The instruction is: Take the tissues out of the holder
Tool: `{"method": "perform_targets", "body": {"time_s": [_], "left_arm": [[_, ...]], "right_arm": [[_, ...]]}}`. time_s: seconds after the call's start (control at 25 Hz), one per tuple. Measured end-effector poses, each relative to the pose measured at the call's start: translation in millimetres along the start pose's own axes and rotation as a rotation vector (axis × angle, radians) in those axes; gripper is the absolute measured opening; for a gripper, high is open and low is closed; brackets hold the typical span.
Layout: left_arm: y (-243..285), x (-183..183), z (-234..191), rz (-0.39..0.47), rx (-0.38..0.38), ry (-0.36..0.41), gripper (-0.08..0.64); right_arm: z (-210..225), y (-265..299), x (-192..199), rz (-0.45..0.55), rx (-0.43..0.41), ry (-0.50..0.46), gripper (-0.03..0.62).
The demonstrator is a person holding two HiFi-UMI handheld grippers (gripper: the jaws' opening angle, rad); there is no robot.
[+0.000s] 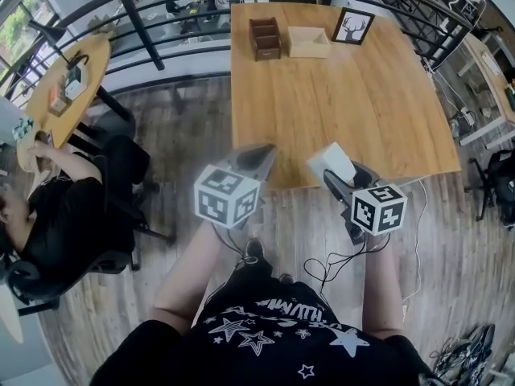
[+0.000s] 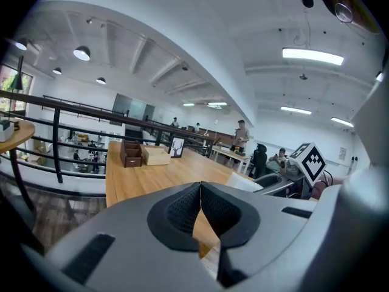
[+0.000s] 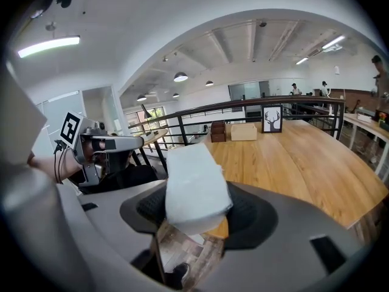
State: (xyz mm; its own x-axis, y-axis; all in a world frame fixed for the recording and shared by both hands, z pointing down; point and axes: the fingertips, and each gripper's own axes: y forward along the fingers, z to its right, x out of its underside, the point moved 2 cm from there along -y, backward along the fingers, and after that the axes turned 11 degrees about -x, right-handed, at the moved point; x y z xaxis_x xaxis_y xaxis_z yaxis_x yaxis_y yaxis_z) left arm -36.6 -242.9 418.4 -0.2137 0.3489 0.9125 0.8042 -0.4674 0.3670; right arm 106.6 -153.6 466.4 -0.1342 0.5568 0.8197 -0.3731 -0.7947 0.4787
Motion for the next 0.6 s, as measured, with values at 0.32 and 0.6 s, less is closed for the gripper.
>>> {"method": "perform_targets", "body": {"time_s": [0.32,0.6], "left_arm": [[-37,16,96,0.009,-0.023,0.038,0.014],[-81,48,162,0.016,-0.047,0.025,0.014]], "right_arm": [[-23,-81,35,0.033,-0.055,-0.025,0.268],[-49,-141,67,0.055,-0.101,-0.072,0.268]]}}
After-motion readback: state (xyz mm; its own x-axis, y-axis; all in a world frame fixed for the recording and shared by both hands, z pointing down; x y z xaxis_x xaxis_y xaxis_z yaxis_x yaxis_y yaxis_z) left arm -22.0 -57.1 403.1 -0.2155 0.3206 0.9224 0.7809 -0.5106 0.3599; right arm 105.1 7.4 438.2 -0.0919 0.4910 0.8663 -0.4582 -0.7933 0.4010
